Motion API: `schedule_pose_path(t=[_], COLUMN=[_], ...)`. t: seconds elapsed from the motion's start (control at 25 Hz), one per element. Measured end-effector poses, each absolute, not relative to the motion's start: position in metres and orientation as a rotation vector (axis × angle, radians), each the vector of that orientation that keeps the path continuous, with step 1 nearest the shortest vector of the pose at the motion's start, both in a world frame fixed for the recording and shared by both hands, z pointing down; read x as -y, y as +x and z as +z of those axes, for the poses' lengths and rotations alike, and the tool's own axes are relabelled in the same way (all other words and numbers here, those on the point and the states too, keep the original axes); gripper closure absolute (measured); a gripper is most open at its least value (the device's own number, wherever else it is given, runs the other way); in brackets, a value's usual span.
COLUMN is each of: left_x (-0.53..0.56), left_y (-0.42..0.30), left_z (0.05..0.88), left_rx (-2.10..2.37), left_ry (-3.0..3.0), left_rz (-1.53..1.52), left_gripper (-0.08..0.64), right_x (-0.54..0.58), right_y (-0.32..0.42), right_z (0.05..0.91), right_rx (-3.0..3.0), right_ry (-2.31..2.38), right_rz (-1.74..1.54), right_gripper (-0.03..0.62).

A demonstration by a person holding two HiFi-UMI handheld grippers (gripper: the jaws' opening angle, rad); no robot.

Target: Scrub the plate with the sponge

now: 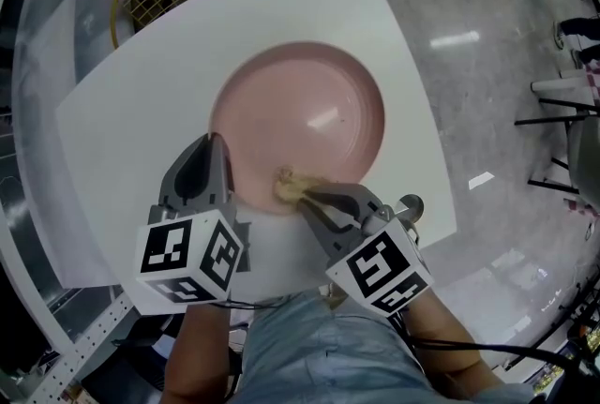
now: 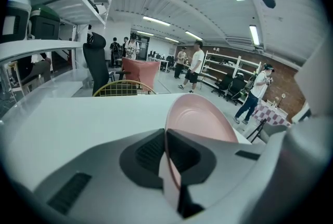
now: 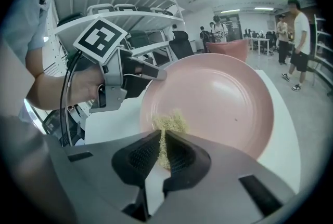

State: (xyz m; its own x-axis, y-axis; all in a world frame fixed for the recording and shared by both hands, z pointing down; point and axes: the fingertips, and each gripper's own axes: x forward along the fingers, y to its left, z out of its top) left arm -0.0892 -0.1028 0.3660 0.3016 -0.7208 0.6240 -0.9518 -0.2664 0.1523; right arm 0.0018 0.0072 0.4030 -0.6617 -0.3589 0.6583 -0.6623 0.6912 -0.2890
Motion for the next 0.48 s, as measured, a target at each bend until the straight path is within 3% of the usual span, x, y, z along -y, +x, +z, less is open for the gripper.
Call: schedule_pose_path(t=[0.48], left_x=[0.099], left_y=[-0.088], left_z=[0.361], left_rx=[1.477], left_ry=[2.094], left_rz=[0.637], left_gripper=[0.537], right_x=[0.020], right_y=[0.055], right_z=[0.399], right_rx=[2.202], right_ry=[1.033], right_rz=[0.616], right_gripper=[0.558])
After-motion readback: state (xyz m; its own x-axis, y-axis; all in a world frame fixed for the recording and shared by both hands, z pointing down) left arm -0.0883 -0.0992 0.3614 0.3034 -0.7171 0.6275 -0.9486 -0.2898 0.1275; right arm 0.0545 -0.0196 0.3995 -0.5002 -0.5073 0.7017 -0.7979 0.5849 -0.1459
